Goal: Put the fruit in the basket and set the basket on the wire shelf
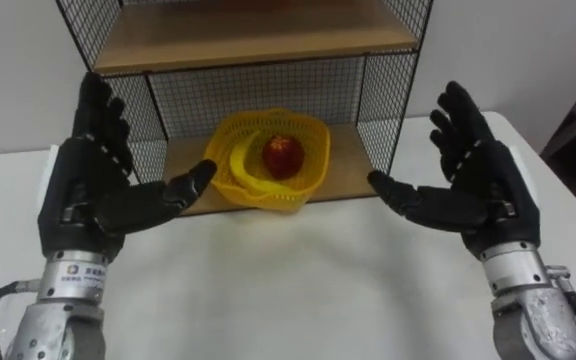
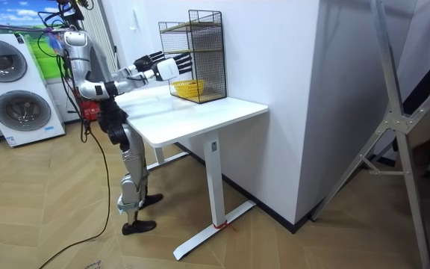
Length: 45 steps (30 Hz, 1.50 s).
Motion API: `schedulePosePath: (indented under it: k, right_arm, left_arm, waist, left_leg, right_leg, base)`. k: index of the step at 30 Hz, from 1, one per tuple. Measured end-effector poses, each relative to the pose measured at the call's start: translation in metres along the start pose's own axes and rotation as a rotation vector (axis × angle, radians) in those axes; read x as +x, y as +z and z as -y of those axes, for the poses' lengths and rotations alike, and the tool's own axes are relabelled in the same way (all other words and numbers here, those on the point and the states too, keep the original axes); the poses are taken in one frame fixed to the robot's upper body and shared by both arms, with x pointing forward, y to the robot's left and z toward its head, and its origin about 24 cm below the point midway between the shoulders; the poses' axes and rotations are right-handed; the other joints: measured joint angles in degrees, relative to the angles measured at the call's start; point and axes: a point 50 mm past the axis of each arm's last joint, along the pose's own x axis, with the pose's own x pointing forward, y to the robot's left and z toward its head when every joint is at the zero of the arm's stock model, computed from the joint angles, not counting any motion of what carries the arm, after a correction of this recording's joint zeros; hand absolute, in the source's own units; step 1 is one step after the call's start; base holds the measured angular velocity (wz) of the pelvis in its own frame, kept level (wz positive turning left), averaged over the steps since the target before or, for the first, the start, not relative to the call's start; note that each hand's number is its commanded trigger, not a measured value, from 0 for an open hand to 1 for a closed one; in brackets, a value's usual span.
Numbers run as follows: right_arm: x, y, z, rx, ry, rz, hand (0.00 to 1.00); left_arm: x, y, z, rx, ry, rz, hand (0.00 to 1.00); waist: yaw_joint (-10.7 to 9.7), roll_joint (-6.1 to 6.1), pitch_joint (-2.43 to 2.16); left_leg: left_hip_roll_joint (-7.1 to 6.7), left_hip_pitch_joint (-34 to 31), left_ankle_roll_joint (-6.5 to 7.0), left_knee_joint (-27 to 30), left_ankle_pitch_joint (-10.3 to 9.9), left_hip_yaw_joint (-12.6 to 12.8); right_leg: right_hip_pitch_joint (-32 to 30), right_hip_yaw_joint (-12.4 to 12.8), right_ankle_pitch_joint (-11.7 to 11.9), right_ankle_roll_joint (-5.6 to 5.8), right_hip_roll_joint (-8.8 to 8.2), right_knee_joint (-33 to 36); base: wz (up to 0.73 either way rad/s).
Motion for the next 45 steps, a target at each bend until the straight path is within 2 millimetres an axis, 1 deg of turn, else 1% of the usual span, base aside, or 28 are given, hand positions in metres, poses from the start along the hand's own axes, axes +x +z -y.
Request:
schedulePosePath:
  k: [2,3,5,9,11,14,16,18,21,22,25,26,28,30,31,32,33,34,35,36,37,38,39,40,41,42,43,45]
  right_arm:
    - [0.0,0.001,0.001,-0.026,-0.014,0.015,0.0]
    - [-0.001,0.002,0.001,-0.045,-0.022,0.026,0.0]
    - [-0.003,0.003,0.002,-0.074,-0.035,0.038,0.0]
    - [-0.008,0.004,0.01,-0.129,-0.099,0.056,0.0]
    - [-0.008,0.006,0.016,-0.153,-0.153,0.066,0.0]
    - [-0.009,0.01,0.024,-0.175,-0.229,0.098,0.0]
    - [-0.01,0.012,0.028,-0.177,-0.268,0.113,0.0]
    - [-0.011,0.014,0.033,-0.182,-0.316,0.125,0.0]
    - [-0.014,0.02,0.044,-0.191,-0.432,0.168,0.0]
    - [-0.015,0.021,0.045,-0.198,-0.45,0.175,0.0]
    - [-0.02,0.029,0.062,-0.263,-0.574,0.224,0.0]
    - [-0.024,0.034,0.072,-0.283,-0.647,0.249,0.0]
    - [-0.03,0.042,0.087,-0.29,-0.762,0.295,0.0]
    - [-0.039,0.055,0.109,-0.297,-0.91,0.35,0.0]
    - [-0.042,0.058,0.114,-0.3,-0.944,0.363,0.0]
    - [-0.048,0.066,0.127,-0.291,-1.02,0.392,0.0]
    - [-0.057,0.073,0.141,-0.277,-1.105,0.417,0.0]
    - [-0.063,0.076,0.147,-0.267,-1.152,0.425,0.0]
    - [-0.077,0.079,0.163,-0.243,-1.254,0.428,0.0]
    - [-0.09,0.079,0.179,-0.217,-1.365,0.416,0.0]
    - [-0.096,0.078,0.187,-0.199,-1.42,0.406,0.0]
    - [-0.111,0.075,0.201,-0.17,-1.528,0.372,0.0]
    - [-0.125,0.068,0.211,-0.132,-1.623,0.318,0.0]
    - [-0.13,0.063,0.214,-0.103,-1.66,0.289,0.0]
    - [-0.14,0.052,0.222,-0.042,-1.734,0.225,0.0]
    - [-0.151,0.039,0.227,0.009,-1.803,0.141,0.0]
    - [-0.158,0.032,0.229,0.031,-1.834,0.093,0.0]
    - [-0.187,0.003,0.234,0.136,-1.953,-0.091,0.0]
  left_arm:
    - [-0.002,0.0,0.0,0.02,0.003,0.004,0.0]
    - [-0.003,0.001,-0.001,0.021,0.006,0.012,0.0]
    - [-0.004,0.002,-0.002,0.022,0.014,0.028,0.0]
    - [-0.008,0.006,-0.01,0.024,0.105,0.069,0.0]
    - [-0.009,0.009,-0.014,0.024,0.155,0.091,0.0]
    - [-0.01,0.014,-0.02,0.024,0.229,0.131,0.0]
    - [-0.01,0.02,-0.024,0.02,0.274,0.158,0.0]
    - [-0.01,0.031,-0.029,0.026,0.324,0.205,0.0]
    - [-0.013,0.054,-0.038,0.033,0.427,0.336,0.0]
    - [-0.014,0.057,-0.04,0.04,0.446,0.353,0.0]
    - [-0.019,0.073,-0.054,0.104,0.572,0.437,0.0]
    - [-0.021,0.081,-0.058,0.123,0.626,0.48,0.0]
    - [-0.026,0.094,-0.066,0.193,0.719,0.561,0.0]
    - [-0.036,0.111,-0.084,0.271,0.849,0.656,0.0]
    - [-0.039,0.115,-0.089,0.286,0.88,0.675,0.0]
    - [-0.045,0.124,-0.098,0.312,0.95,0.716,0.0]
    - [-0.054,0.132,-0.109,0.348,1.023,0.75,0.0]
    - [-0.059,0.137,-0.115,0.367,1.059,0.764,0.0]
    - [-0.069,0.144,-0.128,0.365,1.137,0.783,0.0]
    - [-0.08,0.147,-0.146,0.361,1.235,0.78,0.0]
    - [-0.087,0.146,-0.155,0.357,1.291,0.766,0.0]
    - [-0.098,0.144,-0.173,0.341,1.398,0.724,0.0]
    - [-0.109,0.137,-0.188,0.319,1.496,0.662,0.0]
    - [-0.116,0.133,-0.195,0.303,1.545,0.624,0.0]
    - [-0.128,0.12,-0.207,0.263,1.631,0.534,0.0]
    - [-0.142,0.103,-0.218,0.216,1.724,0.43,0.0]
    - [-0.15,0.094,-0.223,0.195,1.775,0.371,0.0]
    - [-0.178,0.057,-0.236,0.085,1.935,0.157,0.0]
  waist:
    - [0.12,0.02,-0.09]
    - [0.16,0.01,-0.28]
    - [0.32,0.04,-0.44]
    - [0.61,0.36,-0.66]
    - [0.99,0.36,-0.71]
    - [1.49,0.25,-0.63]
    - [1.73,0.13,-0.57]
    - [1.88,-0.09,-0.62]
    - [2.13,-0.22,-0.63]
    - [2.19,-0.16,-0.66]
    - [2.72,0.15,-0.79]
    - [3.11,0.14,-0.78]
    - [3.39,0.23,-0.72]
    - [3.35,0.37,-0.62]
    - [3.35,0.42,-0.59]
    - [3.37,0.6,-0.61]
    - [3.44,0.43,-0.47]
    - [3.48,0.5,-0.46]
    - [3.45,0.65,-0.36]
    - [3.19,0.77,-0.41]
    - [3.22,0.86,-0.44]
    - [3.14,1.03,-0.49]
    - [3.26,1.07,-0.47]
    - [3.03,1.04,-0.49]
    - [2.26,0.99,-0.53]
    - [2.08,1.05,-0.51]
    - [2.12,1.11,-0.58]
    - [1.98,0.91,-0.53]
  left_leg:
    - [0.0,-0.01,-0.01,0.04,-0.01,-0.11]
    - [-0.01,0.04,-0.03,0.02,-0.02,-0.2]
    - [-0.01,0.14,-0.03,-0.12,-0.01,-0.18]
    - [-0.09,0.16,-0.05,-0.13,0.01,-0.07]
    - [-0.08,0.21,-0.06,-0.22,0.01,-0.1]
    - [-0.09,0.06,-0.11,-0.16,0.04,-0.25]
    - [-0.12,-0.05,-0.11,-0.12,0.03,-0.41]
    - [-0.11,-0.19,-0.12,-0.12,0.03,-0.45]
    - [-0.12,-0.26,-0.13,-0.09,0.04,-0.47]
    - [-0.12,-0.26,-0.14,-0.06,0.05,-0.5]
    - [-0.21,-0.21,-0.19,-0.01,0.04,-0.79]
    - [-0.21,-0.15,-0.2,-0.05,0.03,-0.81]
    - [-0.21,-0.19,-0.25,-0.07,0.03,-0.8]
    - [-0.17,-0.36,-0.26,-0.06,0.04,-0.83]
    - [-0.18,-0.4,-0.28,-0.06,0.05,-0.83]
    - [-0.17,-0.62,-0.28,-0.01,0.04,-0.85]
    - [-0.19,-0.72,-0.27,-0.04,0.05,-0.89]
    - [-0.18,-0.78,-0.27,-0.03,0.04,-1.03]
    - [-0.13,-0.87,-0.32,-0.05,0.07,-1.33]
    - [-0.13,-1.0,-0.33,0.08,0.08,-1.38]
    - [-0.12,-1.13,-0.34,0.19,0.07,-1.37]
    - [-0.15,-1.67,-0.38,0.88,-0.23,-1.6]
    - [-0.24,-1.98,-0.45,1.11,-0.39,-1.63]
    - [-0.35,-2.25,-0.46,1.24,-0.42,-1.65]
    - [-0.62,-3.03,-0.48,2.0,-0.72,-1.79]
    - [-0.73,-3.53,-0.48,1.99,-0.73,-1.82]
    - [-0.78,-3.85,-0.49,1.92,-0.72,-1.83]
    - [-0.99,-4.12,-0.51,1.19,-0.65,-1.87]
  right_leg:
    - [0.0,0.07,-0.04,0.07,0.03,0.0]
    - [0.0,0.09,-0.04,0.07,0.02,0.0]
    - [0.04,0.12,-0.03,0.05,0.03,0.0]
    - [0.12,0.11,-0.04,0.08,0.07,-0.02]
    - [0.11,0.14,-0.15,0.22,0.08,-0.02]
    - [0.03,0.0,-0.23,0.3,0.1,-0.06]
    - [-0.01,-0.15,-0.34,0.28,0.09,0.0]
    - [-0.2,-0.24,-0.41,0.26,0.08,0.06]
    - [-0.23,-0.31,-0.39,0.25,0.1,0.07]
    - [-0.19,-0.33,-0.38,0.23,0.13,0.06]
    - [-0.19,-0.28,-0.39,0.24,0.14,0.06]
    - [-0.2,-0.2,-0.42,0.24,0.13,0.07]
    - [-0.34,-0.14,-0.52,0.26,0.12,0.06]
    - [-0.49,-0.25,-0.6,0.25,0.11,0.18]
    - [-0.52,-0.25,-0.6,0.25,0.12,0.18]
    - [-0.73,-0.24,-0.6,0.25,0.11,0.19]
    - [-0.8,-0.37,-0.62,0.24,-0.07,0.18]
    - [-0.8,-0.48,-0.67,0.24,-0.29,0.21]
    - [-0.87,-0.69,-0.8,0.22,-0.36,0.3]
    - [-1.13,-0.83,-1.03,0.12,-0.54,0.64]
    - [-1.45,-1.17,-1.4,0.1,-0.84,1.29]
    - [-2.04,-1.67,-2.06,0.11,-1.21,2.51]
    - [-2.65,-1.42,-2.67,0.12,-1.4,3.61]
    - [-3.06,-1.49,-2.97,0.1,-1.58,4.17]
    - [-3.7,-1.6,-3.26,0.07,-1.6,4.79]
    - [-4.5,-1.47,-3.56,0.05,-1.73,5.46]
    - [-4.99,-1.35,-3.62,-0.02,-1.78,5.73]
    - [-5.52,-1.1,-3.67,-0.33,-1.74,6.19]
  base:
    - [0.0]
    - [0.0]
    - [0.0]
    - [0.0]
    - [0.0]
    - [0.01]
    - [0.04]
    - [0.0]
    - [0.0]
    - [0.0]
    - [0.0]
    - [0.0]
    - [0.0]
    - [0.0]
    - [0.0]
    - [0.0]
    - [0.0]
    - [0.07]
    - [0.07]
    - [0.05]
    - [0.06]
    - [0.05]
    - [0.06]
    - [0.06]
    - [0.06]
    - [0.04]
    - [0.0]
    - [0.0]
